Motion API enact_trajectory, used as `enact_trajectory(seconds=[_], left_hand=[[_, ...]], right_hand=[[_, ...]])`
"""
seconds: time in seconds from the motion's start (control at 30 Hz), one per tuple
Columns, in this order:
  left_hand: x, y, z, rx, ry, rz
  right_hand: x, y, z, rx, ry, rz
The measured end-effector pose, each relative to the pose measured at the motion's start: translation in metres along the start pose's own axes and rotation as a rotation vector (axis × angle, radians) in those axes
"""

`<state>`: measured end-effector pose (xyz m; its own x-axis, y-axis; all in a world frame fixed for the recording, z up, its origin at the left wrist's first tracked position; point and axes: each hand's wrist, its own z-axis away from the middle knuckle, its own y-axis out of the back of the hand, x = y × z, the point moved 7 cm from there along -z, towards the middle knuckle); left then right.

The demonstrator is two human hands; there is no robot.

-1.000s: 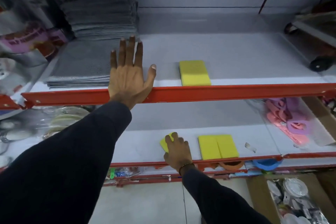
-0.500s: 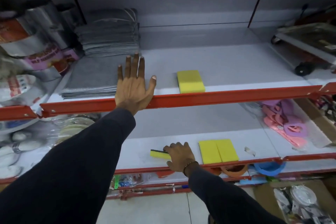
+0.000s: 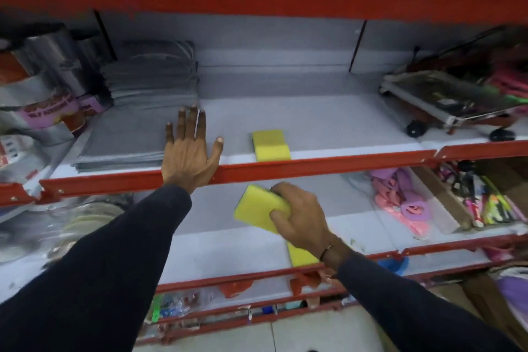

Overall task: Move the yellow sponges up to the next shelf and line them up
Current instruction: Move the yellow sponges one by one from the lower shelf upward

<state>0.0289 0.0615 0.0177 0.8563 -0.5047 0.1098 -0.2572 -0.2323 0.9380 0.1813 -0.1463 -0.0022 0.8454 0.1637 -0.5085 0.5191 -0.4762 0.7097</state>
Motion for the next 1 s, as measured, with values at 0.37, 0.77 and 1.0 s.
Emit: enact_trajectory(seconds=[0.37,0.77,1.0], left_hand=[[-0.001,0.0,-0.001,-0.018,0.009,-0.023],[0.001,0.007,-0.003,0.032,0.006,0.005],[0.0,-0.001,-0.004,0.062,0.007,-0.01]], right_hand=[[0.093,0.091,-0.092,0.219,-0.697,0.07],[0.056,0.095,-0.041,0.657,-0.264,0.256],[0.142,-0.078,0.091,-0.137,-0.543,0.465]])
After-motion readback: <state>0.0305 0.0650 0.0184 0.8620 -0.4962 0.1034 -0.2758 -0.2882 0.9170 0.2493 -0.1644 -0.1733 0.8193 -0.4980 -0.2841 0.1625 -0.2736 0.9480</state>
